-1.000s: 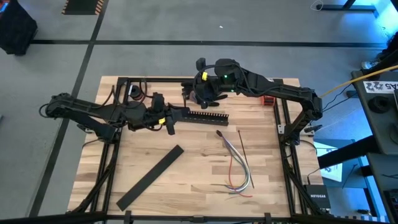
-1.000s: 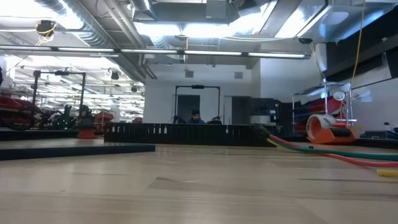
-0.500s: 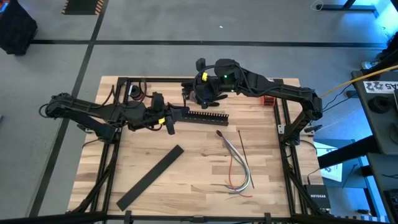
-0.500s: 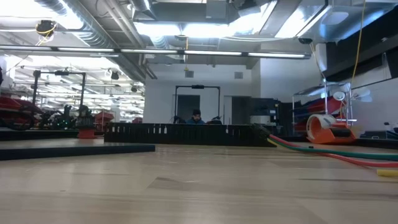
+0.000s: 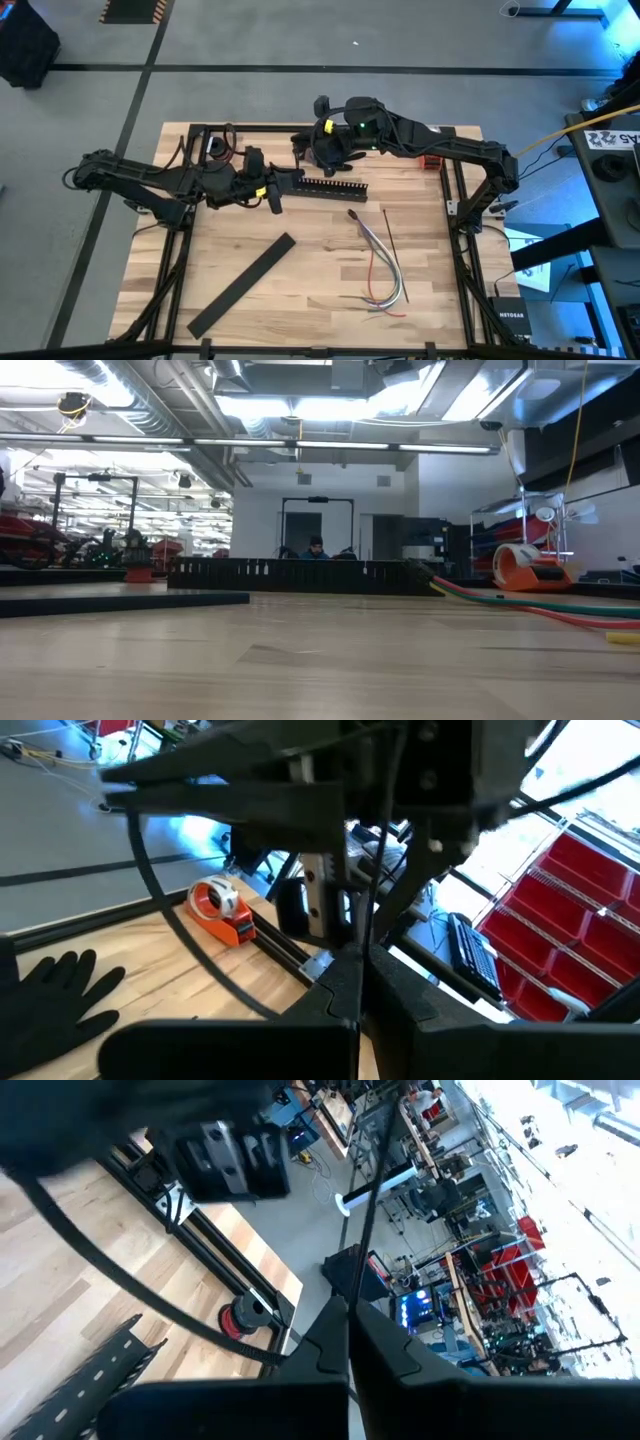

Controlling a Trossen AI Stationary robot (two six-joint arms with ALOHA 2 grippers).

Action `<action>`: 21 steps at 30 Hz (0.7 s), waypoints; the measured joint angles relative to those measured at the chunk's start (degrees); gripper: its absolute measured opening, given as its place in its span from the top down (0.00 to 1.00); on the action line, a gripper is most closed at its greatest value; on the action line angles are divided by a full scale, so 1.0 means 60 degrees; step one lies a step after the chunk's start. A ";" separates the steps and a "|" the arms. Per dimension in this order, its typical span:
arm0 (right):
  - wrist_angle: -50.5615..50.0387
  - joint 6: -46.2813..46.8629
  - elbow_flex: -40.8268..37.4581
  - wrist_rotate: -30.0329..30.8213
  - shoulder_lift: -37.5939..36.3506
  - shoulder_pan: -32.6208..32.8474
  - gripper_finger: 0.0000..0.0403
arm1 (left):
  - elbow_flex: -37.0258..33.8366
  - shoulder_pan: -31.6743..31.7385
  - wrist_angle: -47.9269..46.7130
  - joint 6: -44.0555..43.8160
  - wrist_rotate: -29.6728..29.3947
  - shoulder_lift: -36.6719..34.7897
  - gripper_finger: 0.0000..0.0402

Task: Ziptie cables
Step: Prepare the black zip tie

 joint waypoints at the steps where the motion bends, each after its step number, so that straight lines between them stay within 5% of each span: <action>1: 0.0000 -0.0015 0.0000 0.0025 0.0000 0.0054 1.00 | 0.0001 0.0022 0.0000 -0.0001 0.0001 0.0000 1.00; 21: -0.0299 -0.1996 -0.0004 0.1665 0.0000 0.0340 1.00 | 0.0000 -0.0081 0.0100 -0.0593 -0.0065 0.0008 1.00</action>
